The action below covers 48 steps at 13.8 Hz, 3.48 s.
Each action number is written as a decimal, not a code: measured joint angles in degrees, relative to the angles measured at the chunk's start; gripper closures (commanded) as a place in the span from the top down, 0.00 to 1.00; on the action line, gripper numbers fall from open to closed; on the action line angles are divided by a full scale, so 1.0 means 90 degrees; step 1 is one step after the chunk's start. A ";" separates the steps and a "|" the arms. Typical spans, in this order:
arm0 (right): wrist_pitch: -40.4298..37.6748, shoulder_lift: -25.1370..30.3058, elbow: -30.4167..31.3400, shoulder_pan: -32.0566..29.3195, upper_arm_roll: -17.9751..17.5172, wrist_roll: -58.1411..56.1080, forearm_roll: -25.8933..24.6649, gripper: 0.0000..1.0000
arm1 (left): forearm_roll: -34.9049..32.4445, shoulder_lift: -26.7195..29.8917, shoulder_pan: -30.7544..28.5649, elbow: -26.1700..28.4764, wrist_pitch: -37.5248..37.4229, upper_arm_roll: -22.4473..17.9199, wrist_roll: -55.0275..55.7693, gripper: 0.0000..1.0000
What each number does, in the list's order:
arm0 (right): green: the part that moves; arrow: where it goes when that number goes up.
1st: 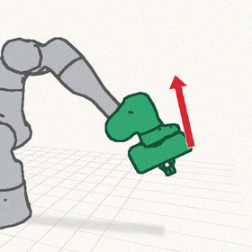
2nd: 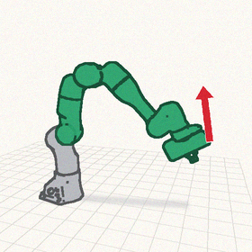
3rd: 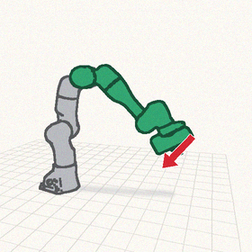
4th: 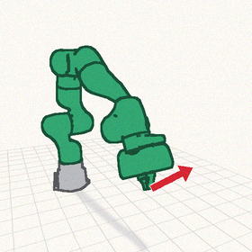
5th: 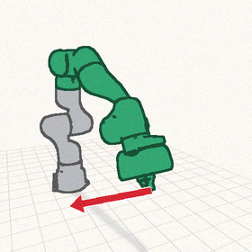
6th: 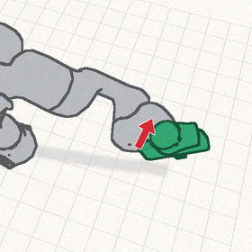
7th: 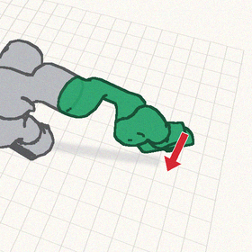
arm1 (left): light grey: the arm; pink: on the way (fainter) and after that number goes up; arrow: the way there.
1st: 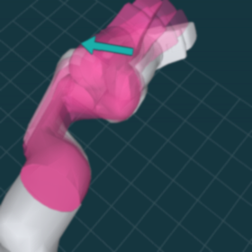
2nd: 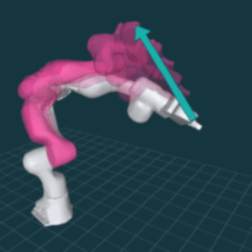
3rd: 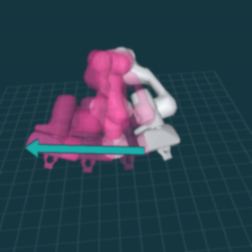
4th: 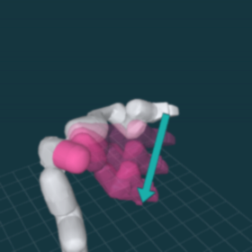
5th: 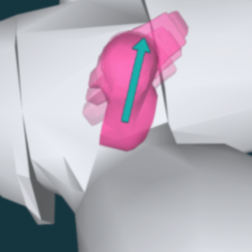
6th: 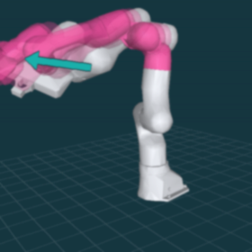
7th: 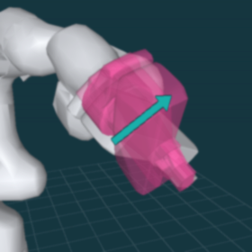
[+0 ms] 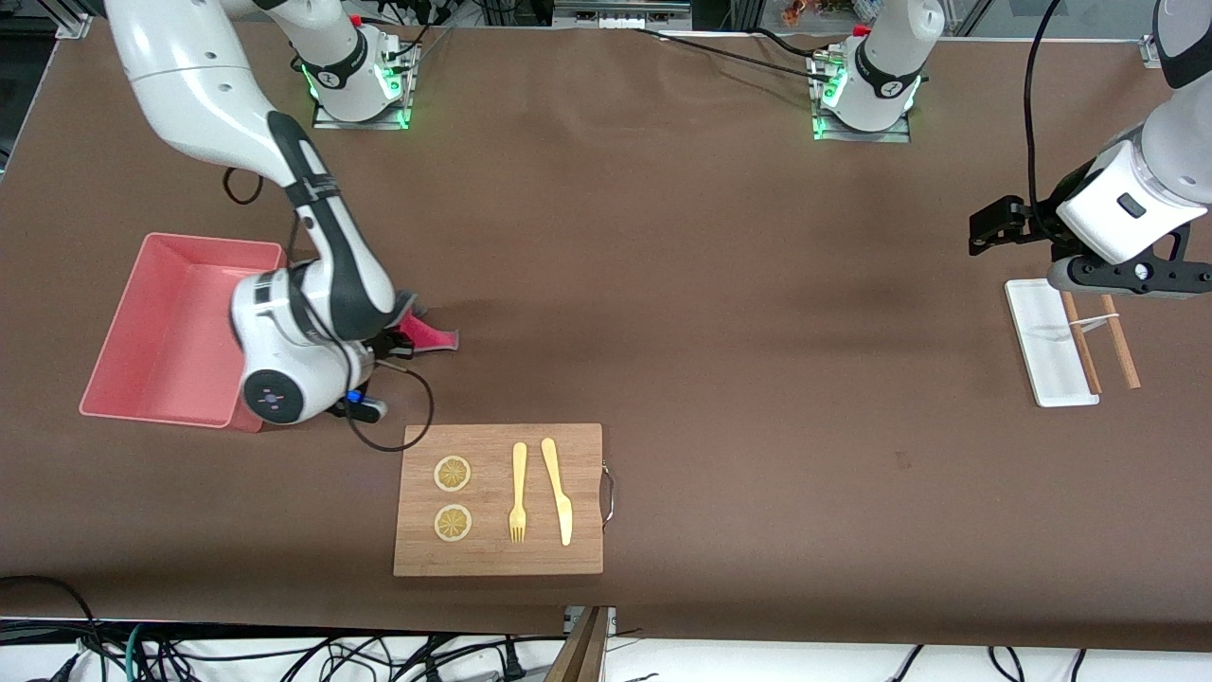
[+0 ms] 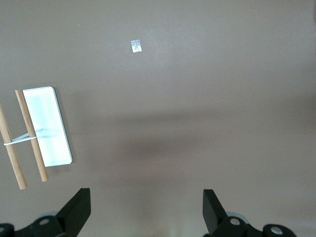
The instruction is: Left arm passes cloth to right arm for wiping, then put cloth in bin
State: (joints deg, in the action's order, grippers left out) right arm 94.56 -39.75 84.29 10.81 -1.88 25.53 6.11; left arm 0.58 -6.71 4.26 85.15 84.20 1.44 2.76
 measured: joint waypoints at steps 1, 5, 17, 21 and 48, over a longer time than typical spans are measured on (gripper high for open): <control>-0.0180 0.0146 -0.0102 -0.0043 -0.0001 -0.0037 -0.0014 0.00 | 0.0000 -0.0001 0.0000 -0.0001 0.0000 0.0000 0.0000 1.00; -0.1623 0.0616 -0.1032 -0.0161 0.0021 -0.0042 -0.0175 0.00 | 0.0000 -0.0002 0.0001 -0.0003 0.0000 0.0001 0.0000 1.00; -0.3144 0.0582 -0.2208 -0.1011 0.1523 -0.3763 -0.1352 0.00 | 0.0000 -0.0006 0.0005 -0.0020 0.0000 0.0008 0.0000 1.00; -0.1902 0.0122 -0.1655 -0.1314 0.1537 -0.4121 -0.1354 0.00 | 0.0000 -0.0006 0.0006 -0.0085 0.0000 0.0009 0.0000 1.00; -0.0786 0.2080 -0.0600 -0.1189 0.0934 -0.4113 -0.1117 1.00 | 0.0000 -0.0015 0.0016 -0.0112 0.0000 0.0015 0.0000 1.00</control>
State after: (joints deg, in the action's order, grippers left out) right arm 87.48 -21.03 78.88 0.11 6.53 -11.49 -3.95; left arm 0.58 -6.85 4.40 84.14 84.20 1.57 2.76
